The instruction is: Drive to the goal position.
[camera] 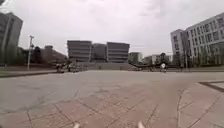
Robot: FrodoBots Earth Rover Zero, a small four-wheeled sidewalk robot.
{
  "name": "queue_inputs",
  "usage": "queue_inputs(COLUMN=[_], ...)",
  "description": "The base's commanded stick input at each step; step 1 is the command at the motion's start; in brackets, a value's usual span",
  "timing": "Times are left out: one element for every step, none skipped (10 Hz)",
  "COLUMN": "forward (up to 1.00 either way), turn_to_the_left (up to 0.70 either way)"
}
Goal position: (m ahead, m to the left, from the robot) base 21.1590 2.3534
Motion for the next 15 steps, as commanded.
queue_inputs(forward=[0.78, 0.78, 0.78, 0.78, 0.78, 0.78, 0.78, 0.78, 0.78, 0.78, 0.78, 0.79, 0.81, 0.82, 0.84], turn_to_the_left=[0.0, 0.0, 0.0, 0.0, 0.0, 0.0, 0.0, 0.0, 0.0, 0.0, 0.0, 0.0, 0.0, 0.0, 0.0])
